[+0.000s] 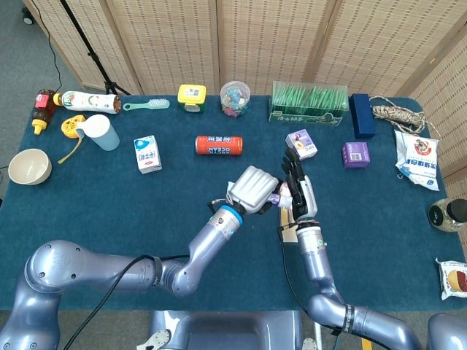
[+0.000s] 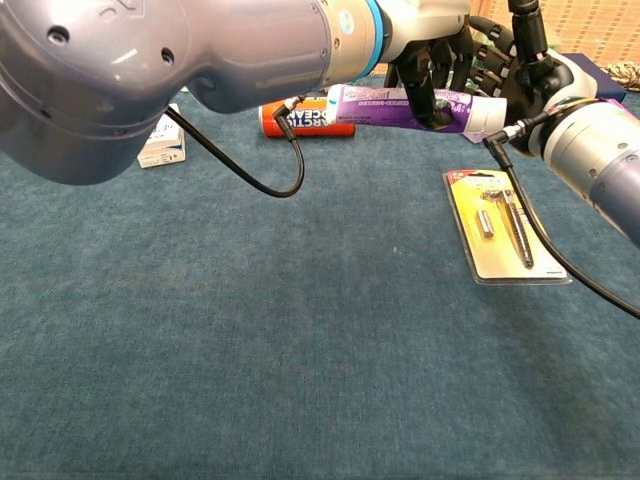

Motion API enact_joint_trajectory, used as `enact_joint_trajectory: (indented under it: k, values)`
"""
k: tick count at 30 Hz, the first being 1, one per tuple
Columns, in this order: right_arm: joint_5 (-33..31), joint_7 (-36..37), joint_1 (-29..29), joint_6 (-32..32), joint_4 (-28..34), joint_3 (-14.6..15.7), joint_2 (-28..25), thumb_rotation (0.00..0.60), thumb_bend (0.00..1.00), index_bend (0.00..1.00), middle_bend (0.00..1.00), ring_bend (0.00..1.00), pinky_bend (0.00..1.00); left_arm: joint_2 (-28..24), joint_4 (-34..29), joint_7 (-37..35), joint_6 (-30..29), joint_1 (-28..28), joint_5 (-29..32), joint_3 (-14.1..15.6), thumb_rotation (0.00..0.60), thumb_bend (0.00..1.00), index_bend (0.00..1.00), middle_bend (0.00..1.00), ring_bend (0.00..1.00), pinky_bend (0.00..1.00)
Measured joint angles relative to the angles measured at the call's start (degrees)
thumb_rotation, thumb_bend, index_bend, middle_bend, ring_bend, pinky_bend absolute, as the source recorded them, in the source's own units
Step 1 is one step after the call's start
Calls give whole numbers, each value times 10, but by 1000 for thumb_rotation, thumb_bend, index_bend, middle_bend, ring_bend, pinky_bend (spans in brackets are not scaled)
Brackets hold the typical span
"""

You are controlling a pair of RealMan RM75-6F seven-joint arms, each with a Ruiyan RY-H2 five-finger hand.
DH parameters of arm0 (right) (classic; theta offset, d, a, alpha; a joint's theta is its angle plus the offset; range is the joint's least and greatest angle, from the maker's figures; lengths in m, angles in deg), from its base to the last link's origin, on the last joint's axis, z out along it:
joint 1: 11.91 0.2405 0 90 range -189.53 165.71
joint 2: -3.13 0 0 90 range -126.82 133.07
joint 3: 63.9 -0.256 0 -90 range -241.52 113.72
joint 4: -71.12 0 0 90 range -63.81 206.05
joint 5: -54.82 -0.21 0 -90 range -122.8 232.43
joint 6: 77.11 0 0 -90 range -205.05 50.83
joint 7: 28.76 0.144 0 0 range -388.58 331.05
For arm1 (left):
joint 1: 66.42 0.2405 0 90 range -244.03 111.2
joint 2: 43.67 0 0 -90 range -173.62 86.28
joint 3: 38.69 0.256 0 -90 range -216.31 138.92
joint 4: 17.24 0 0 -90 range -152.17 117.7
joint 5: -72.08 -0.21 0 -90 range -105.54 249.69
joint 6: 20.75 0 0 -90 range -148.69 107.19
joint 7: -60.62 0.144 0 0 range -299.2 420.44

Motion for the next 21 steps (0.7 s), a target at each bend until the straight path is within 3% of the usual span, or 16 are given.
enact_joint_trajectory:
  k: [21]
  values:
    - [-2, 18, 2, 14, -7, -11, 8, 180, 0, 0, 0, 0, 0, 21, 13, 5, -1, 9, -5, -19, 600, 383, 662, 553, 571, 529]
